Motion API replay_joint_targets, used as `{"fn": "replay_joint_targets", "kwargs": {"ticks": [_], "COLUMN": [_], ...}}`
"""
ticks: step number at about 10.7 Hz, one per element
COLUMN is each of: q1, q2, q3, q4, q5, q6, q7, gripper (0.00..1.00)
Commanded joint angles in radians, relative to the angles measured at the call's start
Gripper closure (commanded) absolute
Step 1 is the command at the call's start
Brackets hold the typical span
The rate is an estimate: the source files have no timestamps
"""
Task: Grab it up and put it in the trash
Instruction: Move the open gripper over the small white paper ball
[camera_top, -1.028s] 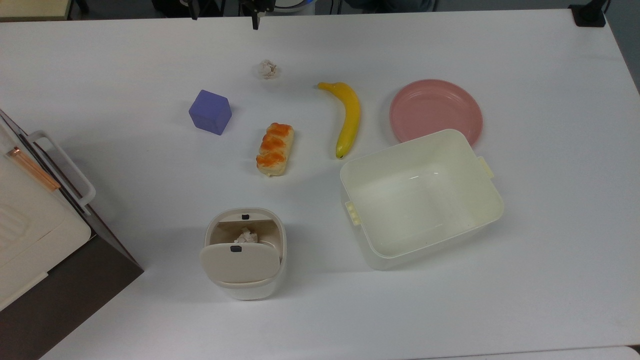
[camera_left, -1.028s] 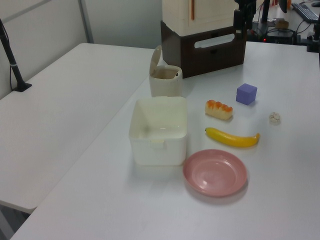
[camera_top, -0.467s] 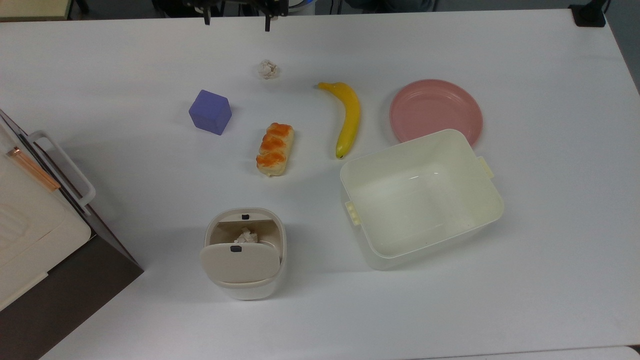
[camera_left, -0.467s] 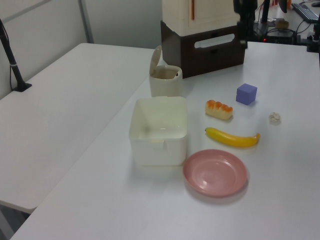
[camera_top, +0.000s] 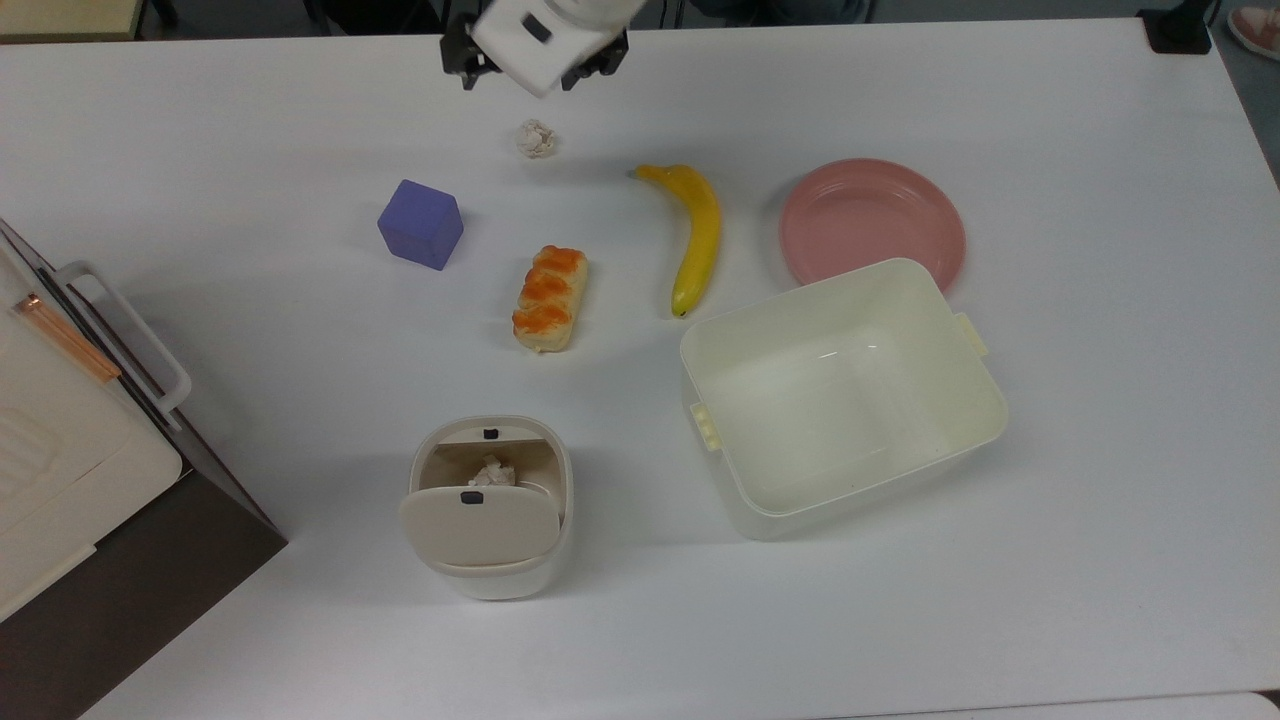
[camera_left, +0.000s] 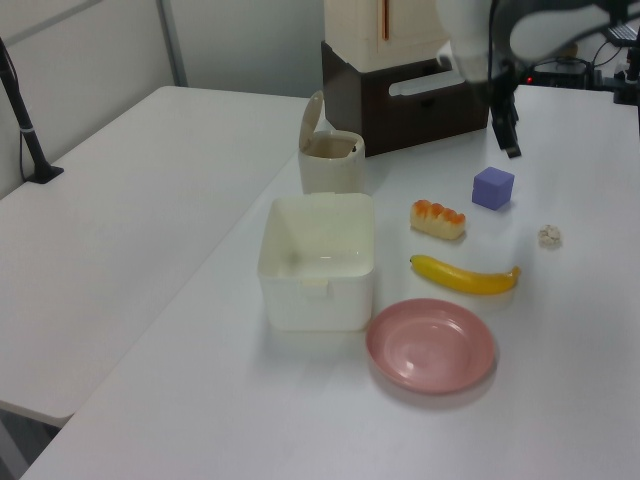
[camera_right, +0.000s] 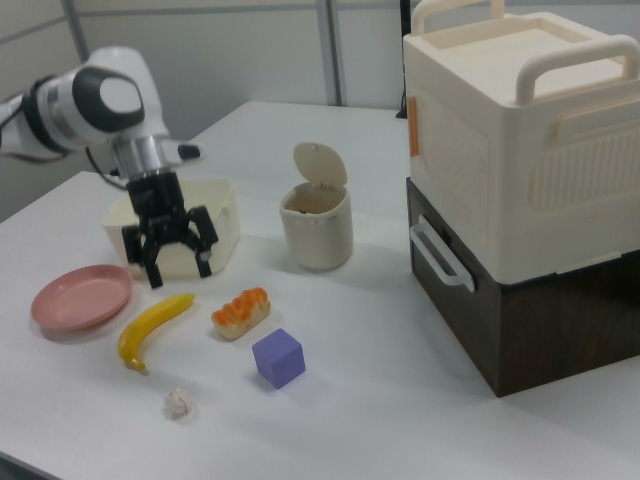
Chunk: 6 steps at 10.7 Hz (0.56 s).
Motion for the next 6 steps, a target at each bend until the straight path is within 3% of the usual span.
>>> {"fn": "replay_joint_targets", "kwargs": {"ticks": [1, 6], "q1": [0.024, 0.042], "q2": [-0.019, -0.004], "q3": [-0.002, -0.001], "q4": [-0.131, -0.249], "q5": [-0.088, -0.149], "q6": [0.008, 0.029], "q7": [-0.023, -0.021], "gripper": [0.00, 0.01]}}
